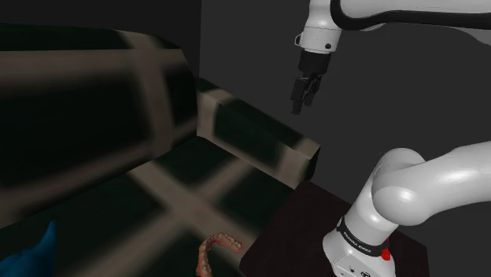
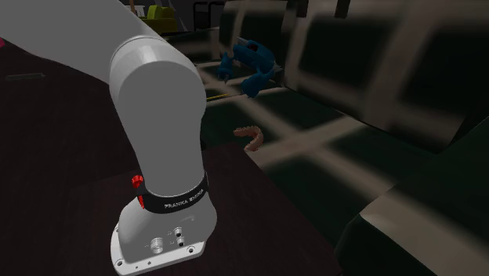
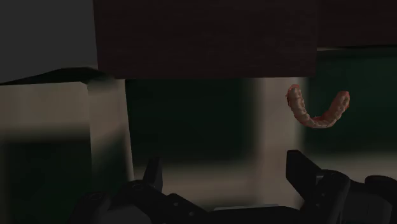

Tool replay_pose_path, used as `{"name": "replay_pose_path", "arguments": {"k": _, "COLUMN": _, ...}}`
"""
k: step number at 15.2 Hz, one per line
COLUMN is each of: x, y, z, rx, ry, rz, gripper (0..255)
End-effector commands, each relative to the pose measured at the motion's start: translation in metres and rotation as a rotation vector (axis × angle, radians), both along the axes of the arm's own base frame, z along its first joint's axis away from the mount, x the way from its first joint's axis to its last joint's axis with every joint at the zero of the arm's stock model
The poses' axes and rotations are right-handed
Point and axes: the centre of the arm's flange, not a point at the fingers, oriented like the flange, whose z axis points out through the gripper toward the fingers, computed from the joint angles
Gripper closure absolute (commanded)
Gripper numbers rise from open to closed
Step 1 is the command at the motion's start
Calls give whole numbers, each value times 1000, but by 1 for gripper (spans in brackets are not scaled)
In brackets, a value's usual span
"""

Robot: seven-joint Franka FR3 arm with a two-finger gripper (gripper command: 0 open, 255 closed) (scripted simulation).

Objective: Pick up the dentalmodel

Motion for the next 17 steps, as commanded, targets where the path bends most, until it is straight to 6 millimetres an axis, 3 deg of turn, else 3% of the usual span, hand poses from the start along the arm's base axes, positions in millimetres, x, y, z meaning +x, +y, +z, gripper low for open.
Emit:
{"name": "replay_pose_path", "arguments": {"k": 1, "x": 0, "y": 0, "z": 0, "rx": 0, "ry": 0, "rz": 0, "gripper": 0}}
{"name": "replay_pose_path", "arguments": {"k": 17, "x": 18, "y": 96, "z": -182, "rx": 52, "ry": -28, "rz": 191, "gripper": 0}}
